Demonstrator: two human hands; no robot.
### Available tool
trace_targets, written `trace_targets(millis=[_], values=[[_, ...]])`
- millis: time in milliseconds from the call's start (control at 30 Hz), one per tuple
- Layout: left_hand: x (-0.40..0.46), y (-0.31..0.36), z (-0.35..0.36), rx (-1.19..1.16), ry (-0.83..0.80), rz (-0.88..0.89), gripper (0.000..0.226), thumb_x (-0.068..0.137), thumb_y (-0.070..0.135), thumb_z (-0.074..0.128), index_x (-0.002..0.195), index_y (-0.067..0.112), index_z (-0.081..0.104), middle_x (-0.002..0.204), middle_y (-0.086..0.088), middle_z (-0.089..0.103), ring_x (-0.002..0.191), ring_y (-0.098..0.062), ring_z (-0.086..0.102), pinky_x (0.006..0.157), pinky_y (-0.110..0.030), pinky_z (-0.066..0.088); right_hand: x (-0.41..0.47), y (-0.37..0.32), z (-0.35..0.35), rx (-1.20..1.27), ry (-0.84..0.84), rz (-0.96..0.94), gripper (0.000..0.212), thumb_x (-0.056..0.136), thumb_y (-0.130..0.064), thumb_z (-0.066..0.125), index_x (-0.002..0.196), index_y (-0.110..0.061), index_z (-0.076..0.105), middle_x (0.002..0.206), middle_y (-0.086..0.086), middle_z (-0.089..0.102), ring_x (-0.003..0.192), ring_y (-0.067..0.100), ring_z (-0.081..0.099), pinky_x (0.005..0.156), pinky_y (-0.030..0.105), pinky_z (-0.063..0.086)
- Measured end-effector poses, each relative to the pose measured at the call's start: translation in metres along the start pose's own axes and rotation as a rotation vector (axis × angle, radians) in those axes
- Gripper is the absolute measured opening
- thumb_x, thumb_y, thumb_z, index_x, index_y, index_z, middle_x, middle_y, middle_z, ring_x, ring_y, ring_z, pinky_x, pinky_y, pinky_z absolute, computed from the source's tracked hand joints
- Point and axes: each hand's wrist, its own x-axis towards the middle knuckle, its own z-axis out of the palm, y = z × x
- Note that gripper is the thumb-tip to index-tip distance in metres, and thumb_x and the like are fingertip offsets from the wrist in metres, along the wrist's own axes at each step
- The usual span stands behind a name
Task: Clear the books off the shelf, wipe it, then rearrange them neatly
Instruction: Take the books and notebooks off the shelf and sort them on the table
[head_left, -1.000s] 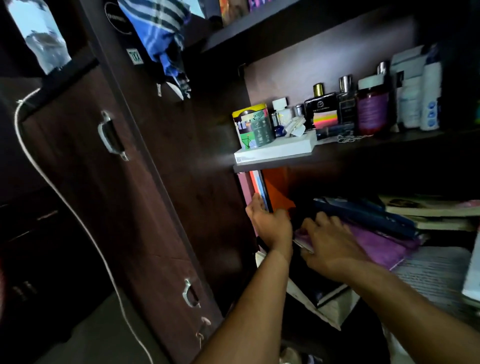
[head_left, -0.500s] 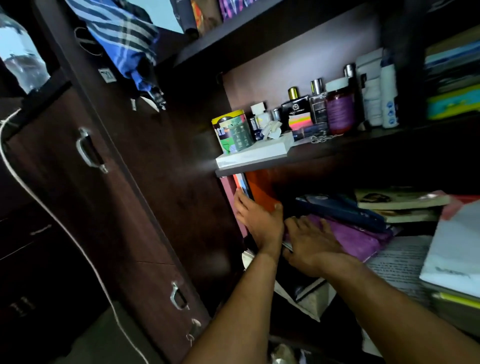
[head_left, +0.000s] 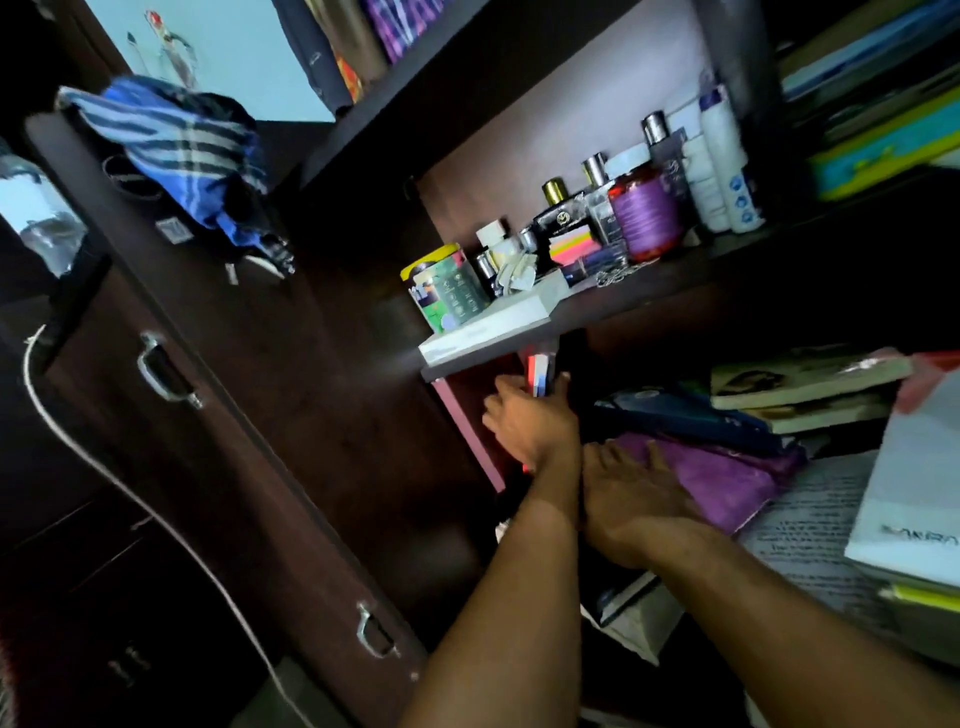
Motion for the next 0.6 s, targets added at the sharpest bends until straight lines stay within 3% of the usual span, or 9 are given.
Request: trace_targets(millis=[133, 300, 433, 600], values=[[-0.001, 0.004, 0.013, 0.087, -0.125, -0.02, 0.071, 0.088, 0.036, 0.074, 0.146, 0.015, 0.039, 0.138, -0.012, 0.056, 0.128, -0.035, 0.055, 0.1, -0.051, 0.043, -0.003, 0.004, -0.002, 0.033, 0.0, -0.014, 0.072, 0.1, -0.041, 0.044, 0.159, -0.012, 0.014, 0.167, 0.006, 0.02, 0.156, 0.022, 0.01, 0.124, 0.055, -0.003], [0.01, -0.007, -0.013, 0.196, -0.299, 0.199, 0.045, 0.088, 0.04, 0.074, 0.124, 0.016, 0.063, 0.122, -0.015, 0.069, 0.116, -0.039, 0.063, 0.091, -0.044, 0.051, -0.006, 0.004, -0.003, -0.016, 0.014, -0.04, 0.075, 0.101, -0.045, 0.045, 0.16, -0.014, 0.013, 0.169, 0.003, 0.014, 0.156, 0.02, 0.006, 0.124, 0.055, -0.002], [0.009, -0.019, -0.04, 0.138, -0.472, 0.405, 0.054, 0.073, 0.051, 0.077, 0.122, 0.029, 0.07, 0.111, 0.002, 0.077, 0.107, -0.022, 0.071, 0.092, -0.04, 0.056, -0.007, 0.006, -0.004, 0.002, 0.021, -0.041, 0.072, 0.101, -0.044, 0.046, 0.16, -0.016, 0.016, 0.168, 0.001, 0.016, 0.156, 0.019, 0.007, 0.125, 0.052, -0.001], [-0.005, -0.005, -0.086, -0.063, -0.458, 0.594, 0.05, 0.077, 0.056, 0.073, 0.121, 0.035, 0.067, 0.111, 0.013, 0.075, 0.101, -0.003, 0.07, 0.091, -0.036, 0.057, -0.004, 0.006, -0.003, 0.001, 0.071, -0.032, 0.06, 0.098, -0.044, 0.052, 0.152, -0.026, 0.035, 0.162, -0.003, 0.031, 0.152, 0.019, 0.021, 0.125, 0.051, 0.003]])
